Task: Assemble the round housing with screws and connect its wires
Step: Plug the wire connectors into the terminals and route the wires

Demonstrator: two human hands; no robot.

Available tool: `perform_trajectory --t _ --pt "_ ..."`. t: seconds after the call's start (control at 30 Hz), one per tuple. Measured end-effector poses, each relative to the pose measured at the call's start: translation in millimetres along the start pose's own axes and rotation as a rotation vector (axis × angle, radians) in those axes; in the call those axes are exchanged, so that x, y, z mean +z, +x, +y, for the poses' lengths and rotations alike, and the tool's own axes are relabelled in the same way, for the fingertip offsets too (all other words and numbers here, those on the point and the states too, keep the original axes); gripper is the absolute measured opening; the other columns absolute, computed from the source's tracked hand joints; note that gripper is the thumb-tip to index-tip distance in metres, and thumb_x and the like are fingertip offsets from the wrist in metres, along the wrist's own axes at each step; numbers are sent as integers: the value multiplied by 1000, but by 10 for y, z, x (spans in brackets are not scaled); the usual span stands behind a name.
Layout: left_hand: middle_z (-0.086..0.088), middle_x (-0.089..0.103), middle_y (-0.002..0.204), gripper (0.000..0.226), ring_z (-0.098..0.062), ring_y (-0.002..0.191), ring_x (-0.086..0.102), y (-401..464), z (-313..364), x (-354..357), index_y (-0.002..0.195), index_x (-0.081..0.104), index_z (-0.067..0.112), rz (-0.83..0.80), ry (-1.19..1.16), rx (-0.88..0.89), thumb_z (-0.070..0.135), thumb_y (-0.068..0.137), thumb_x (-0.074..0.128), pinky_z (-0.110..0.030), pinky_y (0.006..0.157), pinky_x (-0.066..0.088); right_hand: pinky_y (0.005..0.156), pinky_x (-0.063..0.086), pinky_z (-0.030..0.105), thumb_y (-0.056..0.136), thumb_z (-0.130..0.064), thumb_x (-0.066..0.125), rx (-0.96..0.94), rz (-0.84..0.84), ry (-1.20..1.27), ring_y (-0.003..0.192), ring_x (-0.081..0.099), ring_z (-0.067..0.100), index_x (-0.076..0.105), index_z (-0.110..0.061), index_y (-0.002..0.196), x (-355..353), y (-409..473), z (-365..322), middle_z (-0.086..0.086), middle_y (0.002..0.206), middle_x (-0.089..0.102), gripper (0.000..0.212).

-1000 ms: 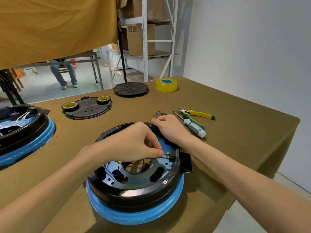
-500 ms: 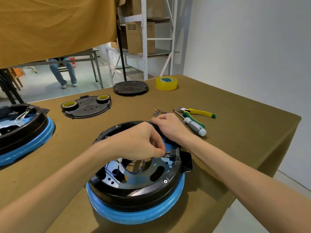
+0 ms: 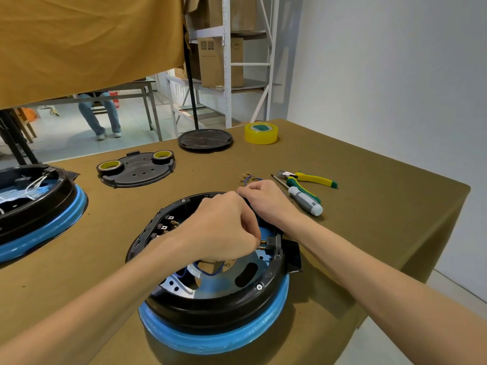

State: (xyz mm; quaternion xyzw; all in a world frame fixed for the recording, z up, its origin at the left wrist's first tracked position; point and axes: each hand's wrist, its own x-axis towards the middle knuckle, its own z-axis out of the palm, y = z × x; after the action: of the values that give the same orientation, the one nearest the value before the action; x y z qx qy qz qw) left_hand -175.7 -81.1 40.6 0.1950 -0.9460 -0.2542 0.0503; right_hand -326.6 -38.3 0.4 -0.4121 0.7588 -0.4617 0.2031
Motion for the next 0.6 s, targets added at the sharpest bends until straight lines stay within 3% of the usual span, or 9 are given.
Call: perform_trajectory --t 0.17,0.3,0.4,0.5,0.6 --pt "18 76 78 13 3 80 69 -87 -54 6 77 81 32 24 -76 76 27 88 76 -24 82 58 51 27 30 97 -28 57 16 12 6 53 34 17 55 -17 68 2 18 8 4 59 38 31" --pt "27 75 87 6 7 91 68 -208 -157 -16 91 82 36 104 -93 180 37 88 78 -26 100 51 65 40 35 98 -27 54 39 41 85 67 49 24 69 -3 76 15 37 27 17 70 56 36" --pt "33 71 94 10 7 103 61 -328 -343 -44 96 79 41 314 -39 177 42 92 70 -36 110 35 74 54 37 99 -19 54 -3 228 139 73 67 19 76 -14 81 -54 98 118 1 75 74 29" --pt "30 66 109 19 1 112 55 -397 -554 -159 113 71 43 407 -47 55 34 98 65 -42 112 37 66 51 32 101 -21 54 -64 401 -113 72 65 14 73 -18 91 -230 172 300 -4 80 71 21" --pt "23 57 129 31 -7 124 50 -378 -683 -273 130 63 42 322 -13 -51 37 100 60 -47 115 36 77 57 38 98 -27 60 -3 312 -425 83 67 18 71 -15 105 -310 269 439 2 94 73 19"
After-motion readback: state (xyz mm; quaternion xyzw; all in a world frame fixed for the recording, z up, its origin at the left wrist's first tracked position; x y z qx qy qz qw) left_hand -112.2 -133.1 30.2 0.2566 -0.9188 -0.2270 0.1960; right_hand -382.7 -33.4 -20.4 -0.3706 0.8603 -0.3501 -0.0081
